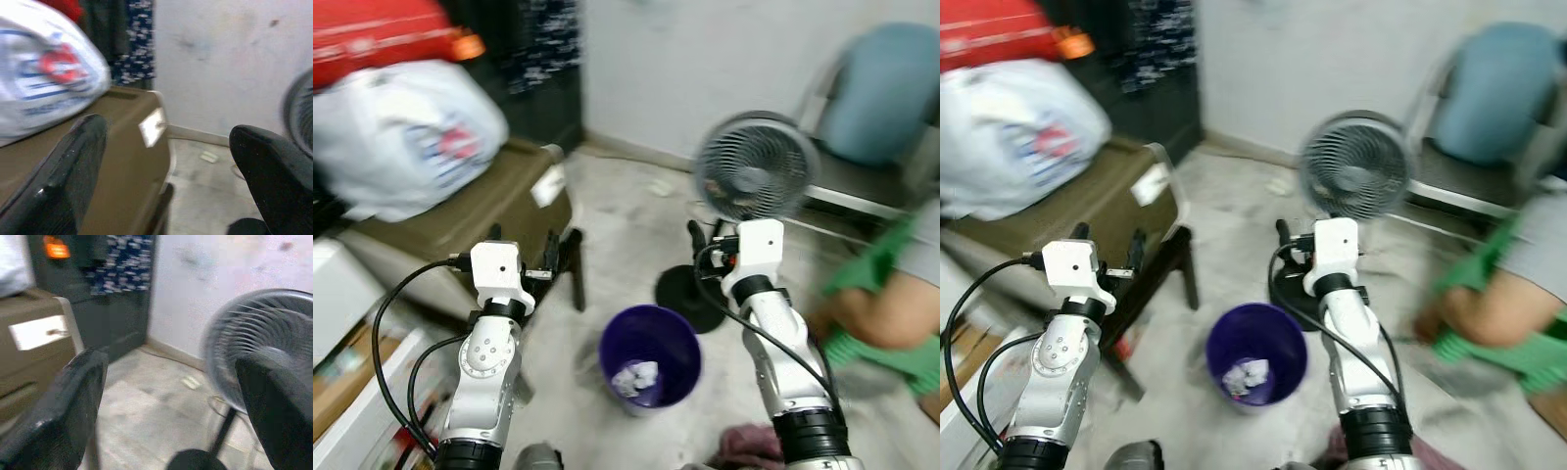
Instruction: Clean up the room
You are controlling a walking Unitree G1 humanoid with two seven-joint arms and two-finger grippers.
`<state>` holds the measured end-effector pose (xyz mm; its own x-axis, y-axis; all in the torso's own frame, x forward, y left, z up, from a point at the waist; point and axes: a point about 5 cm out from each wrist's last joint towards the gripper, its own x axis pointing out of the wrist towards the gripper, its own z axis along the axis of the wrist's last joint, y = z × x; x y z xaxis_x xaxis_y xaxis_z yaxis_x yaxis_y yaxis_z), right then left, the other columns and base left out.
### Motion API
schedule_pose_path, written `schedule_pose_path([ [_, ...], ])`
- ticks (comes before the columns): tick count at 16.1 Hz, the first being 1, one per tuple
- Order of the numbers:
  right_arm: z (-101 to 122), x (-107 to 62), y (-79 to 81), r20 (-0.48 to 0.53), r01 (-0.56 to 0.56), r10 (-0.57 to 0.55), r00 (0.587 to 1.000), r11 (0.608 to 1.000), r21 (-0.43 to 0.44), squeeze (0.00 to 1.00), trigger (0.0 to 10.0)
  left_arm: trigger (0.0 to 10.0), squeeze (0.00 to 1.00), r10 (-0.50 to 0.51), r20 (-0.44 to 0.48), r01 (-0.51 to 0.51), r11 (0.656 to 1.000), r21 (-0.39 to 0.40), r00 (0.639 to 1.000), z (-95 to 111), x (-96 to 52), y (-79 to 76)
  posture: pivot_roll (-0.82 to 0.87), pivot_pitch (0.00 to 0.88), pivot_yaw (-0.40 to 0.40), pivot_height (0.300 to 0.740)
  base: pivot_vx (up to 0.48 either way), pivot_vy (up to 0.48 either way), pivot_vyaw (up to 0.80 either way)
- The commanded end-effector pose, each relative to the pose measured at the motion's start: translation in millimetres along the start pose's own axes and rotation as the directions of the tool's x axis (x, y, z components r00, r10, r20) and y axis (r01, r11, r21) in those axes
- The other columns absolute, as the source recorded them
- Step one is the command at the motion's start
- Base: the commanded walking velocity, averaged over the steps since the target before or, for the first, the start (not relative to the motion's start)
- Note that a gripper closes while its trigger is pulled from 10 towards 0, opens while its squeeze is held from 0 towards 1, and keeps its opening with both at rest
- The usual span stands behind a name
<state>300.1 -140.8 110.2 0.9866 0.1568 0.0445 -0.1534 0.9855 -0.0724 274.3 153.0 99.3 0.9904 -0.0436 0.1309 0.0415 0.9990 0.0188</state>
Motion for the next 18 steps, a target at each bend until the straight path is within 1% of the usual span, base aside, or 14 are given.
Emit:
schedule_pose_path([
  [1, 3.0, 1.2, -2.3, 0.009, 0.006, -0.006, 1.0, 1.0, -0.009, 0.0, 10.0, 10.0, 0.0, 0.014, 0.005, -0.014, 1.0, -0.004, 1.0, 1.2, 3.5, 0.8, -0.11, 0.018, -0.016, 0.74, 0.0, 0.0, 0.8],
  [3, 5.0, 2.1, -0.7, 0.017, -0.012, 0.012, 1.0, 1.0, -0.021, 0.0, 10.0, 10.0, 0.0, 0.026, -0.004, -0.026, 1.0, 0.018, 1.0, 0.1, 5.7, 1.8, -0.11, 0.015, -0.021, 0.74, 0.0, 0.0, 0.8],
  [6, 5.5, 2.7, 0.6, 0.019, -0.022, 0.023, 1.0, 0.999, -0.023, 0.0, 10.0, 10.0, 0.0, 0.027, 0.0, -0.027, 0.999, 0.02, 1.0, 0.4, 5.7, 0.4, -0.11, 0.013, -0.024, 0.74, 0.0, 0.0, 0.8],
  [10, 6.0, 4.7, 1.3, 0.021, -0.031, 0.032, 0.999, 0.999, -0.02, 0.0, 10.0, 10.0, 0.0, 0.048, -0.001, -0.048, 0.999, 0.02, 0.999, -0.3, 6.6, 3.0, -0.11, 0.01, -0.027, 0.74, 0.0, 0.0, 0.8],
  [13, 6.2, 5.3, 2.2, 0.023, -0.033, 0.034, 0.999, 0.999, -0.017, 0.0, 10.0, 10.0, 0.0, 0.057, -0.011, -0.056, 0.997, 0.046, 0.998, -1.1, 7.6, 4.4, -0.1, 0.009, -0.024, 0.74, 0.0, 0.0, 0.8],
  [18, 5.5, 6.2, 4.3, 0.022, -0.046, 0.046, 0.999, 0.999, -0.011, 0.0, 10.0, 10.0, 0.0, 0.075, -0.012, -0.074, 0.995, 0.066, 0.997, -1.7, 8.6, 6.2, -0.1, 0.003, -0.024, 0.74, 0.0, 0.0, 0.8],
])
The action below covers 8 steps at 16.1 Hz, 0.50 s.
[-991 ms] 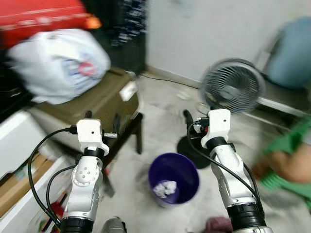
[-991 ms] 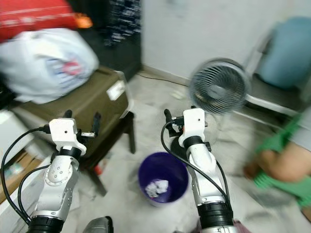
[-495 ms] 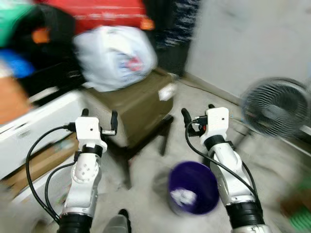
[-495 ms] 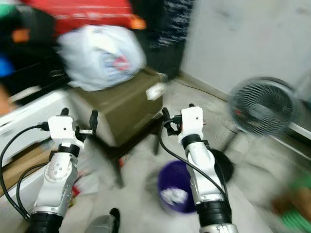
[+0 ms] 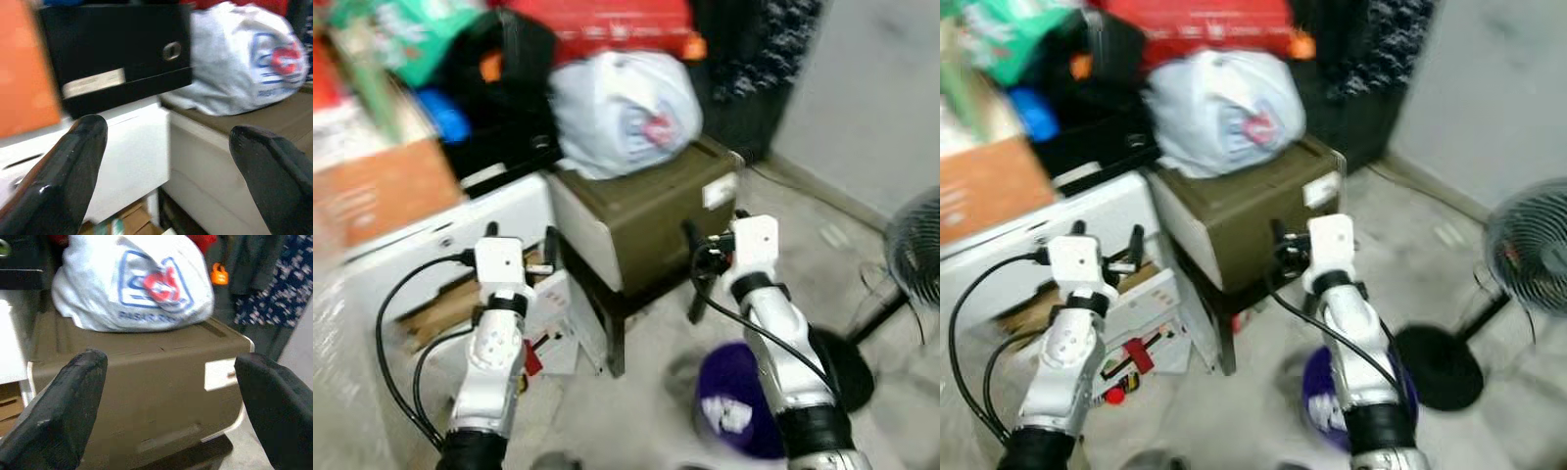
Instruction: Clean up the room
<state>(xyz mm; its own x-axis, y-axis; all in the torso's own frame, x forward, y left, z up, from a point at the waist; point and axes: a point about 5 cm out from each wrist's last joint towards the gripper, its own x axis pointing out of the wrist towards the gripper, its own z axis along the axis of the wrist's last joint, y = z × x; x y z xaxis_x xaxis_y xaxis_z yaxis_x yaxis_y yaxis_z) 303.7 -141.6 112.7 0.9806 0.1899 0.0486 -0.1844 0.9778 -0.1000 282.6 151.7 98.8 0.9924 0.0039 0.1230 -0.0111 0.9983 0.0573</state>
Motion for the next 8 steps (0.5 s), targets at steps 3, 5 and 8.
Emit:
schedule_pose_path([
  [3, 3, 3.0, 6.2, 0.015, -0.017, 0.017, 1.0, 1.0, 0.015, 0.0, 10.0, 10.0, 0.0, 0.038, -0.001, -0.038, 0.999, 0.012, 0.999, 0, 0.7, 8.1, -0.1, 0.0, -0.024, 0.74, 0.0, 0.0, 0.8],
  [5, 2, 2.4, 6.5, 0.018, -0.016, 0.016, 1.0, 1.0, 0.013, 0.0, 10.0, 10.0, 0.0, 0.035, 0.002, -0.035, 0.999, 0.03, 0.999, 1, -0.4, 9.3, -0.1, 0.0, -0.016, 0.74, 0.0, 0.0, 0.8],
  [8, 1, -3.4, 1.8, 0.025, 0.011, -0.011, 1.0, 1.0, 0.004, 0.0, 10.0, 10.0, 0.0, 0.031, 0.007, -0.031, 0.997, 0.065, 1.0, 3, -10.7, 16.6, -0.1, 0.0, 0.004, 0.74, 0.0, 0.0, 0.8],
])
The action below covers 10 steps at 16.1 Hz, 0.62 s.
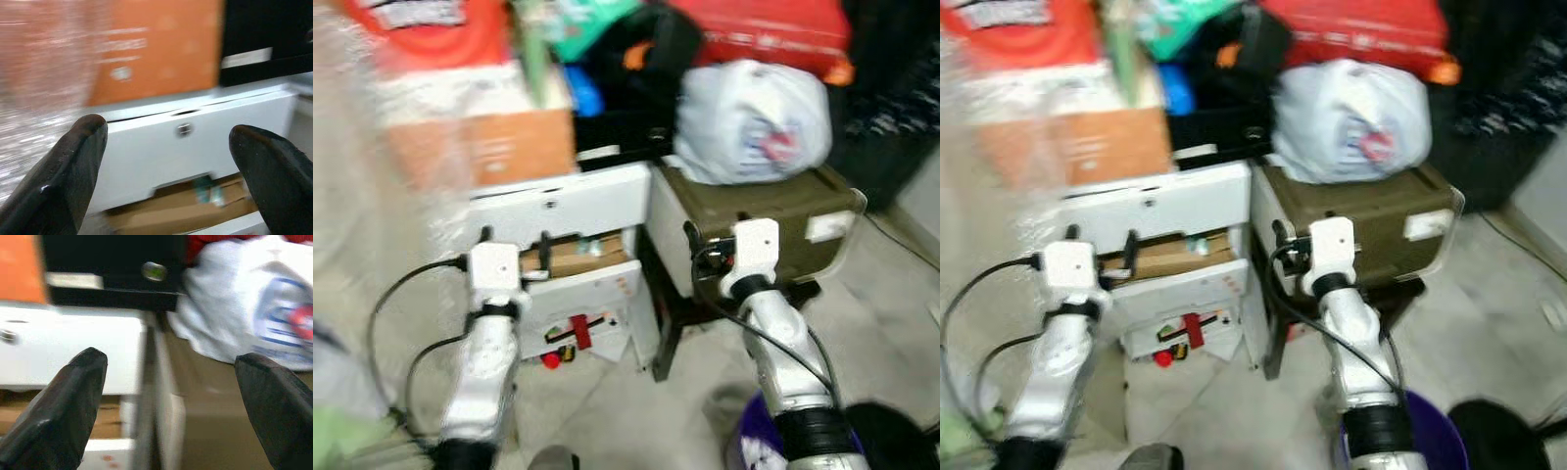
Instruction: Clean up the room
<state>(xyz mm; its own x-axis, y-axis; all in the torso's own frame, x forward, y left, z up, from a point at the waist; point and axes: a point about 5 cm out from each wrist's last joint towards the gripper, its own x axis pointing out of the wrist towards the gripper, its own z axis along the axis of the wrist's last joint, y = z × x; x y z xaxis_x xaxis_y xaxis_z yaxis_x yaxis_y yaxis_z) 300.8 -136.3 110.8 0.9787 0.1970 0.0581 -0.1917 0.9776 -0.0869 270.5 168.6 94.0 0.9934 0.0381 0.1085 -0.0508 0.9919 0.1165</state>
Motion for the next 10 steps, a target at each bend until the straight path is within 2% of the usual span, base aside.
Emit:
schedule_pose_path([
  [1, 1, -5.1, -7.3, 0.01, 0.034, -0.033, 0.999, 0.999, -0.011, 0.0, 10.0, 10.0, 0.0, 0.009, 0.019, -0.009, 1.0, 0.013, 1.0, 6, -2.5, 7.1, -0.09, 0.0, 0.007, 0.74, 0.0, 0.0, 0.8],
  [7, 1, -6.5, -7.7, 0.01, 0.036, -0.036, 0.999, 0.999, -0.012, 0.0, 10.0, 10.0, 0.0, 0.01, 0.012, -0.01, 1.0, 0.015, 1.0, 8, -4.7, 8.5, -0.09, 0.0, 0.007, 0.74, 0.0, 0.0, 0.8],
  [9, -3, -15.2, -7.4, -0.008, 0.042, -0.042, 0.999, 0.999, 0.0, 0.0, 10.0, 10.0, 0.0, 0.005, -0.014, -0.005, 1.0, 0.031, 1.0, 5, -15.3, 13.1, -0.09, 0.024, 0.035, 0.74, 0.0, 0.0, 0.8],
  [10, -2, -14.8, -6.8, -0.005, 0.045, -0.045, 0.999, 0.999, 0.001, 0.0, 10.0, 10.0, 0.0, 0.024, -0.028, -0.023, 0.999, 0.039, 0.999, 5, -15.6, 14.7, -0.09, 0.033, 0.04, 0.74, 0.0, 0.0, 0.54],
])
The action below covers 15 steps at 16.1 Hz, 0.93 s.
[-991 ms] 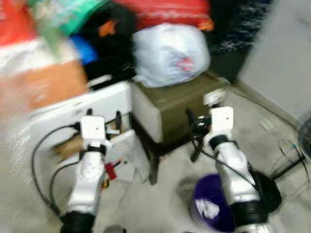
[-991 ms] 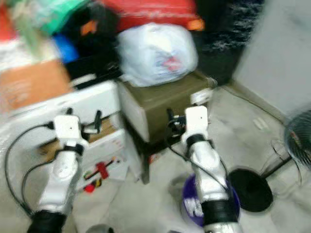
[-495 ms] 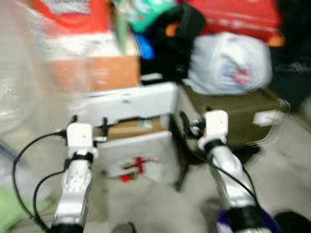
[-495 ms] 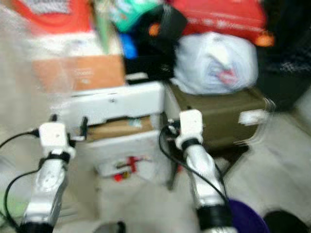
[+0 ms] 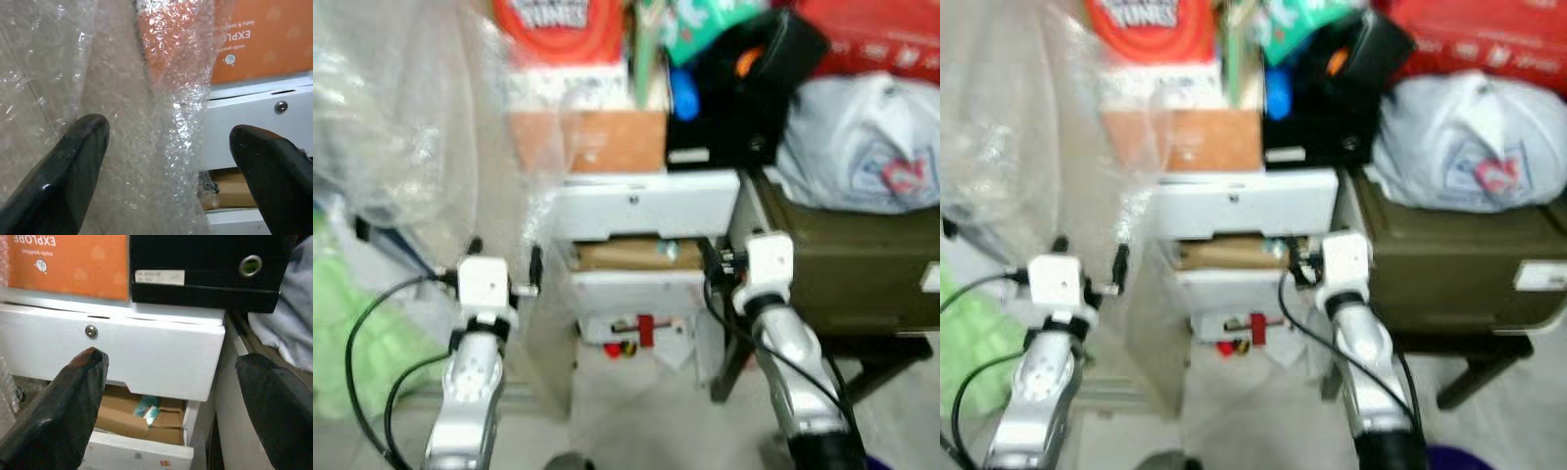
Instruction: Clean up the room
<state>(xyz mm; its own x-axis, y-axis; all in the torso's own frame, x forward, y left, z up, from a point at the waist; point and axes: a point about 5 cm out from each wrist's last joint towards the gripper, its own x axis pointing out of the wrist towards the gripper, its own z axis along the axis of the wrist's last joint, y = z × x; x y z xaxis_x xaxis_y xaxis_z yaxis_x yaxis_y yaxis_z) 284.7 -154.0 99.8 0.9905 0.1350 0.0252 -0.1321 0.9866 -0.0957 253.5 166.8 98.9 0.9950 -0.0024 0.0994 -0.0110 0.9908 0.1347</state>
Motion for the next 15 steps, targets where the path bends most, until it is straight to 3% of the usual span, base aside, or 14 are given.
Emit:
schedule_pose_path([
  [1, 10, 4.9, 6.9, 0.035, -0.011, 0.011, 0.999, 1.0, 0.015, 0.0, 10.0, 10.0, 0.0, 0.062, -0.02, -0.062, 0.998, 0.029, 0.998, -1, 0.8, 14.2, -0.09, 0.04, 0.036, 0.74, 0.0, 0.0, 0.0],
  [7, 12, 5.0, 6.4, 0.029, 0.005, -0.005, 1.0, 1.0, 0.0, 0.0, 10.0, 10.0, 0.0, -0.058, 0.007, 0.058, 0.998, 0.033, 0.998, 10, 1.1, -7.0, -0.09, 0.059, 0.026, 0.74, 0.0, 0.0, 0.0],
  [10, 11, 3.7, 2.6, 0.021, 0.031, -0.03, 0.999, 0.999, -0.014, 0.0, 10.0, 10.0, 0.0, -0.064, 0.002, 0.064, 0.998, 0.025, 0.998, 11, 3.6, -9.2, -0.09, 0.058, 0.027, 0.74, 0.0, 0.0, 0.0],
  [15, 11, 3.8, 3.7, 0.016, 0.028, -0.028, 0.999, 1.0, -0.011, 0.0, 10.0, 10.0, 0.0, -0.069, -0.005, 0.069, 0.997, 0.022, 0.998, 11, 3.5, -9.2, -0.09, 0.059, 0.028, 0.74, 0.0, -0.353, 0.0],
])
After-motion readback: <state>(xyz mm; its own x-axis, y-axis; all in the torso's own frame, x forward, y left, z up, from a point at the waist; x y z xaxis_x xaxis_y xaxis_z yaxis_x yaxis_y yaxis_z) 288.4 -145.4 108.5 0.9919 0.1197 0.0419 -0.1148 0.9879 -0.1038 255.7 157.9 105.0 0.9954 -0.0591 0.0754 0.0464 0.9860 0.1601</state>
